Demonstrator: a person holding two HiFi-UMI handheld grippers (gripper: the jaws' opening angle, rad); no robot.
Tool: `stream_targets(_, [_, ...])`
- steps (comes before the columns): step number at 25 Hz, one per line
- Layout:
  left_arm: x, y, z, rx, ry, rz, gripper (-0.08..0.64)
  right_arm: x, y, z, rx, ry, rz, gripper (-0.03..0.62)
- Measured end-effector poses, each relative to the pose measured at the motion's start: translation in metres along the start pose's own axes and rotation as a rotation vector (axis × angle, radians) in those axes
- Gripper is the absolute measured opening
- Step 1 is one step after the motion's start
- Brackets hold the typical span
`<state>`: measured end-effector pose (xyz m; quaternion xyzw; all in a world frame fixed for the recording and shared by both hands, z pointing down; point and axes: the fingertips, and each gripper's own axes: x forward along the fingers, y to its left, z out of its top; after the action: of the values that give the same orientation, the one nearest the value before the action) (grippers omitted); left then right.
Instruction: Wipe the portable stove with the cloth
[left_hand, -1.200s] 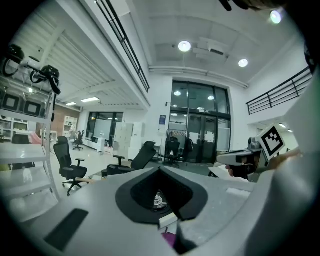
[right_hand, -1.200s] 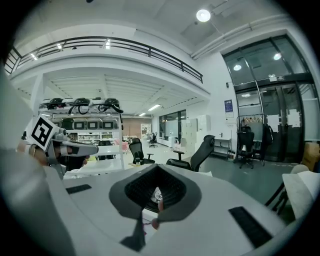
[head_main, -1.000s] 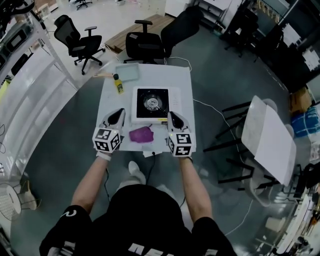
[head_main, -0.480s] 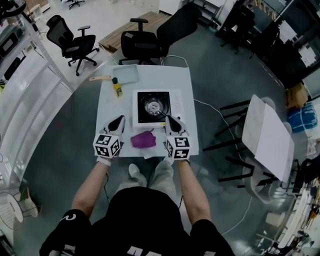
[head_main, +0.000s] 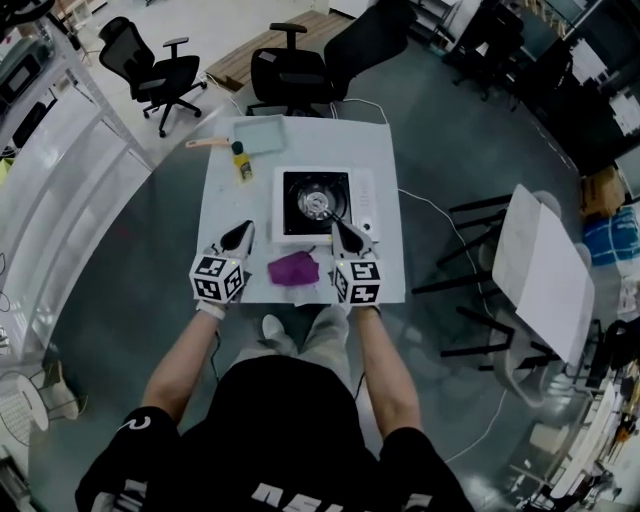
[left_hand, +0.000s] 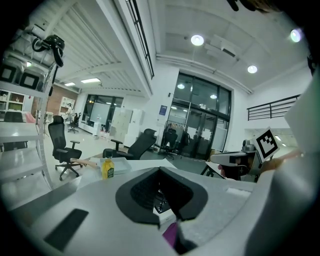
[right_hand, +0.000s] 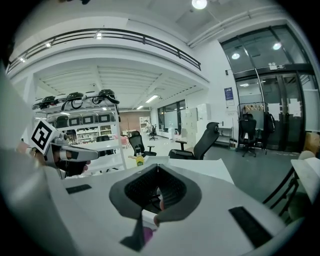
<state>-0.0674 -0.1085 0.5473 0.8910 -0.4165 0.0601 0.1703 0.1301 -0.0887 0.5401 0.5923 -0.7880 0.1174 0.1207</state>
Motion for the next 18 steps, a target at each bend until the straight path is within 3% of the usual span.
stream_targets(7, [-0.001, 0.008, -0.027, -0.017, 0.041, 0.010, -0.002, 0.016, 0.016, -0.047, 0.025, 0.074, 0.087, 0.008])
stream_targets(18, [-0.014, 0.023, -0.101, -0.057, 0.162, 0.027, -0.002, 0.044, 0.072, -0.167, -0.013, 0.328, 0.268, 0.209])
